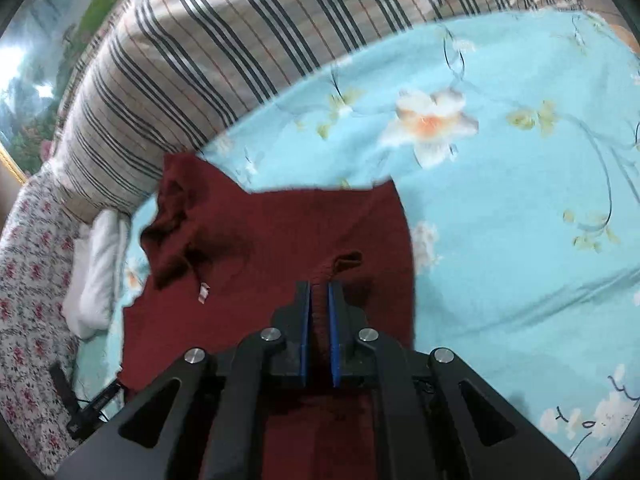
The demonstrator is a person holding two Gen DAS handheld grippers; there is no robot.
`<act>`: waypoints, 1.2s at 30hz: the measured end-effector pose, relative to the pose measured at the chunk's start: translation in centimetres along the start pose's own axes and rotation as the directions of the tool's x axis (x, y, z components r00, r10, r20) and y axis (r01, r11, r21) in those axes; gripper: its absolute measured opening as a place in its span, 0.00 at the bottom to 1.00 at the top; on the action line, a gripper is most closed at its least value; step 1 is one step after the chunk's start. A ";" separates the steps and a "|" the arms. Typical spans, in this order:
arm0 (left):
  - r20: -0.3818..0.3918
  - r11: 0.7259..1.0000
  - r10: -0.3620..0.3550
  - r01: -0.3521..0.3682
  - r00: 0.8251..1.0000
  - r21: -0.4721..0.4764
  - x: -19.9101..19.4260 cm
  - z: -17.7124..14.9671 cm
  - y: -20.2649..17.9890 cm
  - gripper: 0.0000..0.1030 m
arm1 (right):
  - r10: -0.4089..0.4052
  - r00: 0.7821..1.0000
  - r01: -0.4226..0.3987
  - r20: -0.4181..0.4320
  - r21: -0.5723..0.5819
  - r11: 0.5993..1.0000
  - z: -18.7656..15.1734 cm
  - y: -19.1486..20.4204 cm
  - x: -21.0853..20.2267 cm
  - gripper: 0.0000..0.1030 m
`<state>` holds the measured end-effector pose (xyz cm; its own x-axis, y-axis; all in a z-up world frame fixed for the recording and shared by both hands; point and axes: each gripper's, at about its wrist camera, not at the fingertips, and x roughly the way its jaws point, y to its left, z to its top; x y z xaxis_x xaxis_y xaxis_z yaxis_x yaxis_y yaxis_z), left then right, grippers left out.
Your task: Fold large clothes
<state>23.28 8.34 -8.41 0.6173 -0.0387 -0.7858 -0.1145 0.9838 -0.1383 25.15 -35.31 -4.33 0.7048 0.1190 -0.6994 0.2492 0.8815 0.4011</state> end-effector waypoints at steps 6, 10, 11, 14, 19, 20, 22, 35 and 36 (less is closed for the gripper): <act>-0.035 0.999 0.033 -0.035 0.999 -0.042 -1.0 -0.7 1.2 0.29 | -0.082 0.997 0.082 -0.011 0.024 0.996 -1.1 -1.3 -0.5 0.14; 0.004 0.996 -0.056 0.056 0.998 -0.065 -3.8 -0.2 1.6 0.25 | -0.055 0.996 0.058 0.071 -0.033 0.998 -0.8 0.0 -3.1 0.14; 0.012 0.994 -0.089 0.089 0.996 -0.058 -4.2 0.2 1.3 0.25 | -0.030 0.998 0.033 0.050 -0.056 0.998 -0.6 0.7 -2.7 0.14; 0.005 0.979 -0.202 0.202 0.979 -0.029 -3.8 1.8 -0.9 0.26 | 0.030 0.999 -0.033 -0.036 -0.093 0.995 -0.8 2.2 -0.1 0.15; -0.103 0.988 -0.153 0.155 0.983 0.016 0.3 1.1 -2.4 0.28 | -0.011 0.995 0.005 -0.103 -0.060 0.998 -1.6 1.0 3.2 0.14; -0.106 0.987 -0.156 0.158 0.982 0.014 0.6 0.7 -2.2 0.28 | 0.007 0.995 -0.011 -0.095 -0.042 0.999 -1.8 0.4 3.1 0.14; -0.079 0.984 -0.176 0.178 0.981 0.019 0.4 0.1 -1.9 0.29 | 0.015 0.996 -0.019 -0.090 -0.039 0.999 -1.8 -0.2 2.8 0.13; -0.055 0.986 -0.166 0.166 0.985 0.003 0.7 7.2 -4.8 0.54 | 0.072 0.995 -0.085 -0.063 -0.249 0.965 3.2 8.5 5.4 0.40; -0.043 0.987 -0.155 0.156 0.987 0.021 1.1 8.4 -5.4 0.55 | 0.081 0.995 -0.096 -0.062 -0.281 0.955 4.0 9.8 6.0 0.40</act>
<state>31.13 4.45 -3.42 0.5931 -0.1986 -0.7802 0.0001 0.9691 -0.2466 34.49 -27.76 -2.23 0.6800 0.2185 -0.6999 -0.0162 0.9588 0.2835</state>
